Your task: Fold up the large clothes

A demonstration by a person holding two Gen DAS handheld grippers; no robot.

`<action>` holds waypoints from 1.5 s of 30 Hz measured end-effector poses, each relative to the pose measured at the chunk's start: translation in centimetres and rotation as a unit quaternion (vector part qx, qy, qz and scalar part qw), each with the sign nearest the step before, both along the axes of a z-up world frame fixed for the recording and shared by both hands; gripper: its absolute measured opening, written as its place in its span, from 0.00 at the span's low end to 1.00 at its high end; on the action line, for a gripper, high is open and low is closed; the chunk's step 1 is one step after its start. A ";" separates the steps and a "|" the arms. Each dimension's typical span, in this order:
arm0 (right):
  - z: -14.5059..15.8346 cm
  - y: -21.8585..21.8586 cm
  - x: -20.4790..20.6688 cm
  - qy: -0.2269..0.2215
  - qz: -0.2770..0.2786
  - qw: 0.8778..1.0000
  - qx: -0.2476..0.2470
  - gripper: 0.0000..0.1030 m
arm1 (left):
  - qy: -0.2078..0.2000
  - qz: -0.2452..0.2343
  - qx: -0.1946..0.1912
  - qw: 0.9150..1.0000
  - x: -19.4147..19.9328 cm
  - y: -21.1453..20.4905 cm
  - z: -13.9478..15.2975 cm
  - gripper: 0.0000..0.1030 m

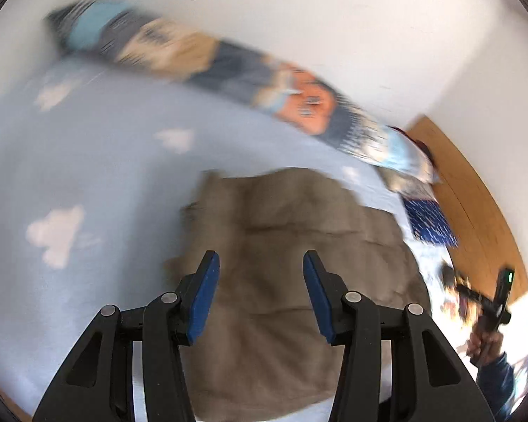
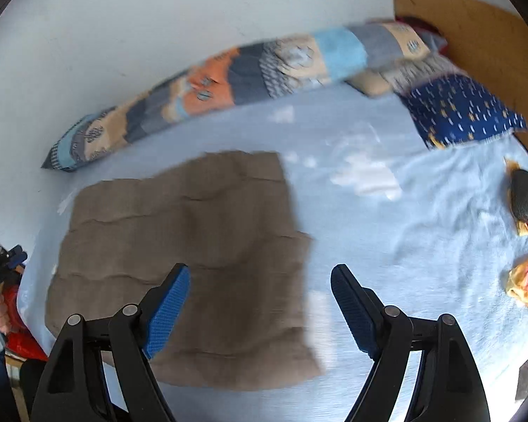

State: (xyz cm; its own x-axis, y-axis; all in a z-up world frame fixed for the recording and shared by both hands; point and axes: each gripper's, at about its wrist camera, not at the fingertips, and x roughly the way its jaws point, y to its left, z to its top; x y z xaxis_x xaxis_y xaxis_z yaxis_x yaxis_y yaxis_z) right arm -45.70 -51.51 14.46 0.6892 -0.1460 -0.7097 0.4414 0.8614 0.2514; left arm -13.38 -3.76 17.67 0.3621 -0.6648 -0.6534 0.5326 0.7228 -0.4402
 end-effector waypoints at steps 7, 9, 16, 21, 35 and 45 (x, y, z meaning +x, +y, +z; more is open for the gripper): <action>-4.2 10.8 5.2 0.016 0.033 0.999 -0.029 0.83 | -0.054 -0.022 0.092 0.994 -6.8 -10.8 -4.7 0.48; -6.5 12.6 6.0 0.047 0.036 0.997 -0.055 0.83 | -0.043 -0.008 0.134 0.990 -7.5 -12.0 -7.9 0.48; -12.9 13.3 8.3 0.123 0.044 0.987 -0.091 0.91 | -0.048 0.020 0.194 0.980 -7.3 -14.2 -12.7 0.51; -13.8 13.3 8.3 0.126 0.038 0.986 -0.097 0.92 | -0.088 0.046 0.208 0.973 -8.6 -14.9 -13.8 0.51; -11.8 14.3 6.8 0.103 0.046 0.988 -0.108 0.92 | -0.136 0.078 0.200 0.967 -12.4 -14.9 -14.0 0.52; -7.9 11.0 -2.0 0.054 -0.041 0.994 -0.090 0.91 | -0.127 0.109 0.181 0.969 -17.9 -10.2 -9.6 0.62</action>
State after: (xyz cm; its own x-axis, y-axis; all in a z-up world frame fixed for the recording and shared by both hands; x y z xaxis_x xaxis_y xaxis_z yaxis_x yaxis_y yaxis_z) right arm -47.69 -40.50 6.56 0.5913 -0.3298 -0.7360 0.5278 0.8482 0.0440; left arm -31.27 -13.95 8.07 0.6477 -0.2985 -0.7010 0.4081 0.9129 -0.0117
